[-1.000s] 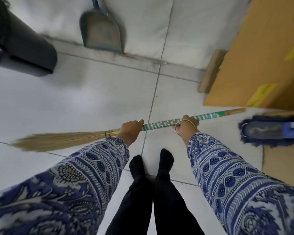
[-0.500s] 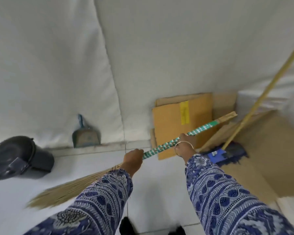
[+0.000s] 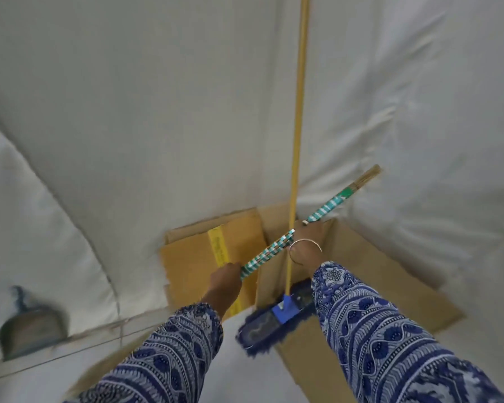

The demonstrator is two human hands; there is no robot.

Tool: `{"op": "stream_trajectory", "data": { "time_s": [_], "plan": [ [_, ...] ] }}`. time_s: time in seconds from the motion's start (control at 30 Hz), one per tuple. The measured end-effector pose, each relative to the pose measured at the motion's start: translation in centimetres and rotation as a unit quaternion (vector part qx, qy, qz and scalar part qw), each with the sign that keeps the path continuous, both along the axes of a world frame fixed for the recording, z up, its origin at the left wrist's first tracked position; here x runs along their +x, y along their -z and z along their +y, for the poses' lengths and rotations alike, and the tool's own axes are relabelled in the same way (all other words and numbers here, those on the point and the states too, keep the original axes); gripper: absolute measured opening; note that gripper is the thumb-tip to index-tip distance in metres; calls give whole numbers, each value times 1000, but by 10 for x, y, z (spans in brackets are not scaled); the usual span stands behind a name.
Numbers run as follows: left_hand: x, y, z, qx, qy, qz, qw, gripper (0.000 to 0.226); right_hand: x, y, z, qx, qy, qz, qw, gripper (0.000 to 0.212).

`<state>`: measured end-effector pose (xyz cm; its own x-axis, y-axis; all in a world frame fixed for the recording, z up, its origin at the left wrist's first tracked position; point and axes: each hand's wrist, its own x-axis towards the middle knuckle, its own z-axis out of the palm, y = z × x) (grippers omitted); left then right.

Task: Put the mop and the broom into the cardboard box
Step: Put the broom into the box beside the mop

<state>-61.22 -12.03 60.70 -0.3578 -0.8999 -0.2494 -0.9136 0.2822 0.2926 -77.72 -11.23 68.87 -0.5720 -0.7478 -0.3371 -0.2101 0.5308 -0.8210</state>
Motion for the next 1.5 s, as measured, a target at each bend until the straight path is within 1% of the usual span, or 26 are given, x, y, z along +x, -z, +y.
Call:
{"op": "stream_trajectory", "data": {
  "time_s": [0.03, 0.07, 0.1, 0.13, 0.23, 0.33, 0.53, 0.6, 0.7, 0.77, 0.83, 1.03, 1.1, 1.17, 1.33, 1.4, 1.5],
  "plan": [
    [-19, -2, 1, 9, -8, 7, 1000, 24, -16, -4, -6, -47, 60, -14, 997, 7],
    [-34, 4, -2, 7, -22, 33, 999, 24, -31, -9, -12, -86, 106, -9, 991, 11],
    [-54, 6, -3, 8, -20, 46, 999, 24, -45, -17, -16, -106, 123, -5, 987, 19],
    [-76, 5, -3, 15, -18, 49, 999, 23, -60, -22, -21, -98, 122, 22, 987, 26],
    [-136, 13, -16, 27, -49, 102, 993, 21, -106, -22, -40, -91, 96, 62, 989, 32],
    [-194, 31, -39, 19, -54, 123, 991, 20, -152, -13, -65, -79, 63, 118, 988, 33],
    [-323, 66, -81, 112, -87, 178, 974, 25, -250, 15, -111, -45, 11, 199, 979, 30],
    [-363, 77, -91, 150, -107, 195, 963, 26, -283, 27, -127, -42, -14, 218, 975, 29],
    [-423, 103, -117, 183, -146, 212, 949, 26, -331, 60, -156, -37, -70, 232, 970, 29],
    [-450, 121, -136, 196, -161, 201, 946, 27, -353, 84, -174, -34, -91, 233, 967, 28],
    [-482, 147, -155, 211, -197, 188, 939, 27, -379, 118, -201, -36, -121, 237, 963, 29],
    [-546, 225, -213, 235, -263, 146, 924, 28, -437, 209, -262, -38, -204, 232, 950, 40],
    [-557, 243, -228, 227, -285, 132, 922, 28, -447, 227, -275, -46, -222, 228, 947, 41],
    [-571, 260, -243, 210, -300, 139, 920, 26, -459, 249, -289, -52, -230, 222, 946, 42],
    [-589, 282, -273, 192, -318, 148, 917, 29, -478, 277, -313, -56, -225, 210, 950, 38],
    [-592, 288, -280, 190, -340, 164, 906, 29, -483, 282, -325, -57, -227, 200, 951, 35],
    [-595, 293, -287, 188, -364, 176, 895, 29, -487, 288, -341, -41, -256, 177, 949, 32]
  ]
}}
